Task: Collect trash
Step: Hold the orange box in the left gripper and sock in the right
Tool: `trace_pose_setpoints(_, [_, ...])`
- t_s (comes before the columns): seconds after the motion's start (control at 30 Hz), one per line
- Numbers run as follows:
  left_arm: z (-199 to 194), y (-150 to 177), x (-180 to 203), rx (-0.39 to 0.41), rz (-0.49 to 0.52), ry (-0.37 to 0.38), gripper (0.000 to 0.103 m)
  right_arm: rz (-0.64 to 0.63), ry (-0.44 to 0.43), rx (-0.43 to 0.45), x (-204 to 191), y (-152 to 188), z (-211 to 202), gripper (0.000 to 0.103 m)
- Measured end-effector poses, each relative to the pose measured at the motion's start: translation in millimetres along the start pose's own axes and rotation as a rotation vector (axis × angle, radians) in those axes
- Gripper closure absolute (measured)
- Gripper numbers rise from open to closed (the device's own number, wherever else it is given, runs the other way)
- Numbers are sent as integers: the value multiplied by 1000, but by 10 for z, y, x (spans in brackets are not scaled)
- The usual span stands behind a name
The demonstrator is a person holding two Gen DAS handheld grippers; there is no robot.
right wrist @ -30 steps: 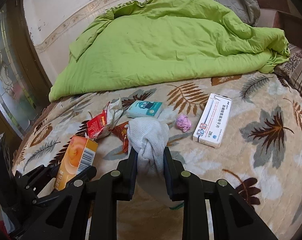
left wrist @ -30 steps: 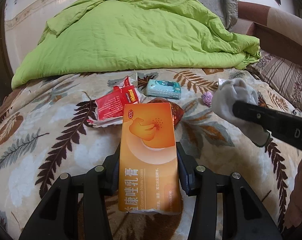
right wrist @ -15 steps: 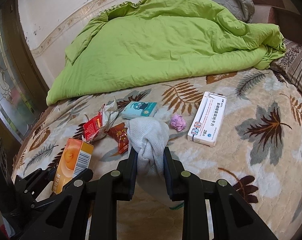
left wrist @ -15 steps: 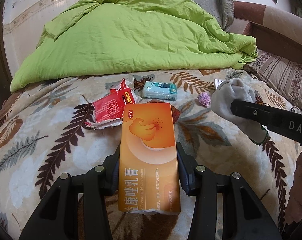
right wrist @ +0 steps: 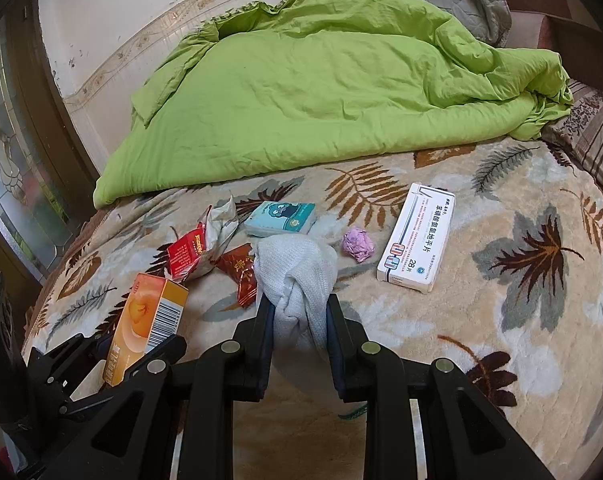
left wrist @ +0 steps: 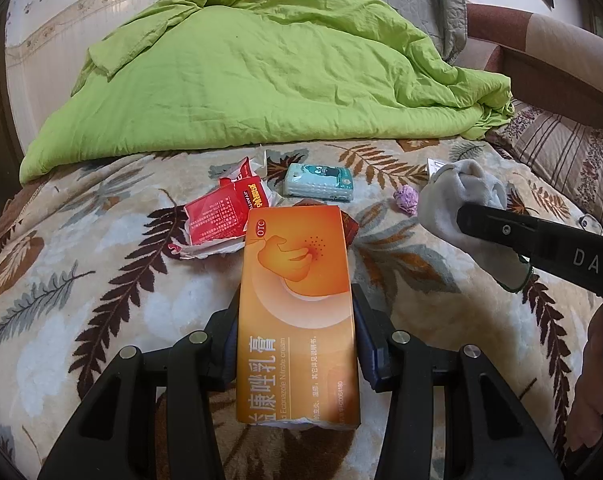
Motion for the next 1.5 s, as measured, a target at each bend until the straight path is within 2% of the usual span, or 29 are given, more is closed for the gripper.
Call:
trace_pose_setpoints(0.77, [-29,-35,-13,16,-14,-9,57,14,19,4,39,35,-57,77])
trace_pose_setpoints(1.1, [-321,-13,37,79,-10,-27,57,-1,34,49,-52,175,-505,77])
trace_pose_setpoints(1.33, [-574,243,122,52,-29,9,57,-39,41,51,-39,434,-932,77])
trace_pose_setpoints(1.5, [-783,375,236,70,-9,24,57,34,9,54,148,537,-1140,77])
Point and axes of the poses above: each gripper's, at about its wrist camera, not at the fingertips, and z roughly the way its jaws point, x to its right, y to its underside, the point moved 5 cm from there along z, roughly the way its jaws point, and after that the axes turned 1 degree about -z, right-handed, at the moved point
